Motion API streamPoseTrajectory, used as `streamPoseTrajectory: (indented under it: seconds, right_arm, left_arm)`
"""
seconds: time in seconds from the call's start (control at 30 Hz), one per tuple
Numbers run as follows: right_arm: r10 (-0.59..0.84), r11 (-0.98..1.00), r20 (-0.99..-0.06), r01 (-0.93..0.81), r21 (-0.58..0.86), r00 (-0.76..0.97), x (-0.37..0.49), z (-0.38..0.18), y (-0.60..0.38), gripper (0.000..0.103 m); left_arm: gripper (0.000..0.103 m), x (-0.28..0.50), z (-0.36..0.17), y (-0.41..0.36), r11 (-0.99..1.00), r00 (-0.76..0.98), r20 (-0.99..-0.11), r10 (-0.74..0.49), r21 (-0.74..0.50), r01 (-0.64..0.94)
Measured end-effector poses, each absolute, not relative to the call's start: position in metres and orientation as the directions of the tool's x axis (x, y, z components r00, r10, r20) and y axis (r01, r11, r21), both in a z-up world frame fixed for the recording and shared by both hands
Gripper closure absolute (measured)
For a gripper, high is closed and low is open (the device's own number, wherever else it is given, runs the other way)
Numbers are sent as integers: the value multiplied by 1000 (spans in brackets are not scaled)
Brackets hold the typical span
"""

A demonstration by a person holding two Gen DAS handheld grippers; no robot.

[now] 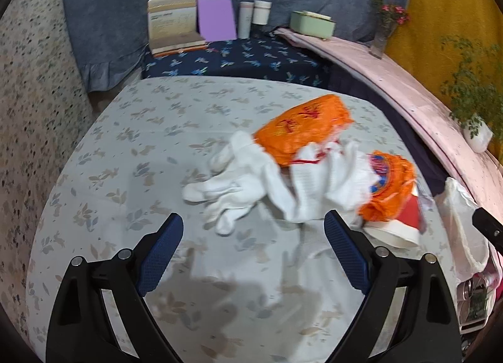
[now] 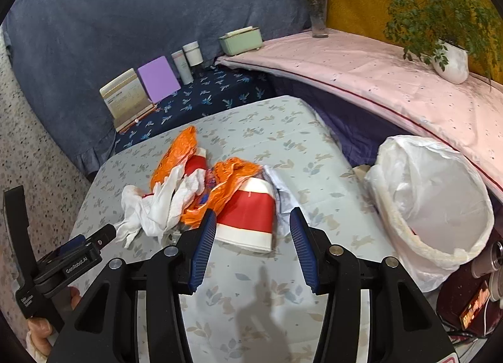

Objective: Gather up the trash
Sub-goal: 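Move both grippers back over the pile of gloves and bags, then grasp a white glove with the left gripper while the right grasps the white knit glove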

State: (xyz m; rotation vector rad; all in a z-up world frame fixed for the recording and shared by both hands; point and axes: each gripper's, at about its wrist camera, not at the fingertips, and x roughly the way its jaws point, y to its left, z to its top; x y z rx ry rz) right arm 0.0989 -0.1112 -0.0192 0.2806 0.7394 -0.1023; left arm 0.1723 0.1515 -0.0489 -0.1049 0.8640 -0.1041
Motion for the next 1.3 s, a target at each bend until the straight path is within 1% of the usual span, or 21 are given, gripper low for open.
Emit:
streamPoseTrajectory:
  seconds: [0.2, 0.43, 0.5, 0.57, 0.6, 0.67, 0.7, 0.77, 0.8, 0.87, 0.93, 0.97, 1.03, 1.23, 1.3]
  right_arm:
    - [27, 961, -695, 173, 216, 719, 118, -30, -95, 55]
    - [37, 962, -716, 168, 213, 697, 139, -43, -84, 55]
    - [40, 961, -721, 171, 216, 691, 144, -47, -82, 55]
    - [44, 960, -724, 172, 221, 688, 149, -49, -80, 55]
    - [47, 960, -725, 170, 224, 688, 151, -50, -79, 55]
    - [55, 961, -726, 161, 225, 686, 155, -51, -74, 55]
    - [61, 962, -727, 154, 227, 684, 157, -51, -71, 55]
    - [79, 963, -728, 136, 232, 682, 161, -52, -65, 55]
    - [88, 964, -727, 126, 235, 681, 163, -52, -61, 55]
    - [104, 966, -727, 104, 235, 679, 168, -52, -52, 55]
    - [121, 968, -726, 83, 239, 677, 172, -53, -42, 55]
    - [131, 968, -728, 73, 242, 673, 175, -53, -37, 55]
    - [155, 966, -729, 53, 253, 667, 180, -55, -27, 55]
    - [175, 971, -741, 9, 237, 649, 196, -65, 0, 60]
    - [175, 972, -752, 9, 234, 635, 202, -72, 4, 68]
  left_arm:
    - [17, 191, -67, 175, 990, 620, -775, -119, -139, 16]
    - [18, 214, -90, 174, 990, 579, -804, -135, -126, 55]
    - [19, 219, -96, 170, 990, 566, -812, -144, -125, 73]
    - [29, 224, -101, 167, 988, 554, -817, -156, -129, 88]
    - [31, 226, -103, 166, 987, 547, -822, -162, -132, 95]
    - [39, 231, -108, 163, 984, 532, -828, -176, -140, 108]
    - [41, 232, -109, 162, 983, 526, -830, -183, -145, 112]
    - [53, 234, -111, 161, 978, 517, -831, -208, -168, 124]
    - [56, 234, -111, 161, 976, 514, -830, -217, -176, 128]
    - [74, 235, -112, 161, 971, 505, -830, -238, -197, 135]
    - [80, 234, -112, 161, 966, 496, -829, -259, -219, 138]
    - [86, 234, -111, 162, 965, 498, -827, -261, -223, 137]
    - [91, 232, -109, 160, 965, 502, -825, -261, -219, 142]
    - [92, 226, -102, 161, 965, 510, -820, -262, -222, 139]
    - [92, 225, -101, 163, 965, 511, -818, -264, -229, 132]
